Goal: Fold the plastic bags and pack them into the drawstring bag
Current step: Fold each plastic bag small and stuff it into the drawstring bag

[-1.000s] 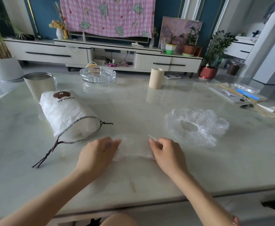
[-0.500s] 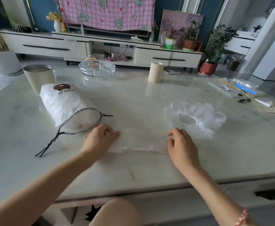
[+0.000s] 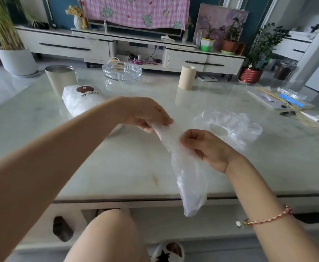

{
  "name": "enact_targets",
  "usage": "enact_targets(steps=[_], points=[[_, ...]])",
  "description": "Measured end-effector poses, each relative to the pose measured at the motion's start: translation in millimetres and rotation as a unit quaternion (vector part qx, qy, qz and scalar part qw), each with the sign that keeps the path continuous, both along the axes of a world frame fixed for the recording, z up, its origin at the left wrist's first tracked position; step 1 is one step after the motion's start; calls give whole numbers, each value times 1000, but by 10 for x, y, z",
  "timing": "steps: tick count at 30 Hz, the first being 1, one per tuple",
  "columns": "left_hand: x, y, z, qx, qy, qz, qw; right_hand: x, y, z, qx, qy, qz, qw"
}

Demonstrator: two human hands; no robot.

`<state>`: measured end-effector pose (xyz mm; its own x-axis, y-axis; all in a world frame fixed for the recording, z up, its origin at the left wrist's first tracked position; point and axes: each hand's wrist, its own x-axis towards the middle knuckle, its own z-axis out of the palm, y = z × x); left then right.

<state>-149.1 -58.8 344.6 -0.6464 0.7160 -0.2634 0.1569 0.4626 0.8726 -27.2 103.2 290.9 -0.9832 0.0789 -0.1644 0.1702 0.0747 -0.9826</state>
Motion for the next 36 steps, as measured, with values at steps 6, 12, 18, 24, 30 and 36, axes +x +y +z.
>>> enact_targets(steps=[6,12,18,24,30,36], points=[[41,47,-607,139,-264,76,951,-49,-13,-322,-122,24,-139,982],[254,253,-870,186,-209,125,952,-126,-47,-325,-121,21,-129,984],[153,200,-883,220,-151,154,951,-411,-154,-389,-97,69,-183,976],[-56,102,-886,339,-388,226,826,-664,-252,-474,-59,120,-214,968],[-176,82,-844,181,-319,109,924,-661,-248,-501,54,182,-252,949],[-162,130,-917,172,-230,177,941,-504,-258,-548,144,241,-237,930]])
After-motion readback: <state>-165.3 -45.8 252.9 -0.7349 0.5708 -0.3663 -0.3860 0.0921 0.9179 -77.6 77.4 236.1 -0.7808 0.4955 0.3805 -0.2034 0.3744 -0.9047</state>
